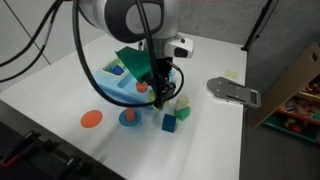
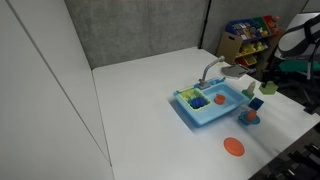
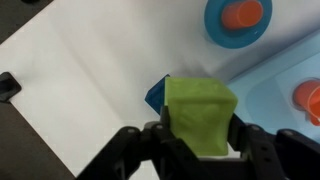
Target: Put the light green building block on top of the blue building block
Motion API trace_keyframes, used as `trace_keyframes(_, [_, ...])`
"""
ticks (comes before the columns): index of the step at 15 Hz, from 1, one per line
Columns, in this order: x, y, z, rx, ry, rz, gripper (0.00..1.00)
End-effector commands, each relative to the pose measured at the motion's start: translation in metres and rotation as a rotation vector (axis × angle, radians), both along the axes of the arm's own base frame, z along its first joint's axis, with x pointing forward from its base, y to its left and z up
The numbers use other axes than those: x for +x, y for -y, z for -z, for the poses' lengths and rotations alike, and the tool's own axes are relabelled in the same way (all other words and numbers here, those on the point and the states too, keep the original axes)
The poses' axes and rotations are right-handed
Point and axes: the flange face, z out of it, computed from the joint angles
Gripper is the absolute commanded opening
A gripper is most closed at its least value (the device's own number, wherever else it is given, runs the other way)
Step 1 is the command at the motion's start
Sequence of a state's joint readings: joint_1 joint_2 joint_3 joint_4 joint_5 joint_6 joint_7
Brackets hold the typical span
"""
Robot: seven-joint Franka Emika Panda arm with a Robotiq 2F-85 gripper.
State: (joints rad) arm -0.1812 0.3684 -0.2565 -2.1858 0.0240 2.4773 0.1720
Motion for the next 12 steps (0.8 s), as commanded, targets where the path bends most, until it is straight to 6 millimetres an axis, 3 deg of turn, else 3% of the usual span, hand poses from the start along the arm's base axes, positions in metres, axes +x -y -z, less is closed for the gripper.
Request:
trace_keyframes(1, [0.0, 0.002, -0.001, 0.003, 0.001, 0.007, 0.52])
trace_keyframes(2, [0.0, 0.002, -0.001, 0.003, 0.001, 0.008, 0.52])
trace_keyframes(3, [0.001, 0.001, -0.001, 0.004, 0.002, 0.006, 0.27])
trace_keyframes(12, [0.004, 0.019, 0.034, -0.221, 0.043, 0.156, 0.27])
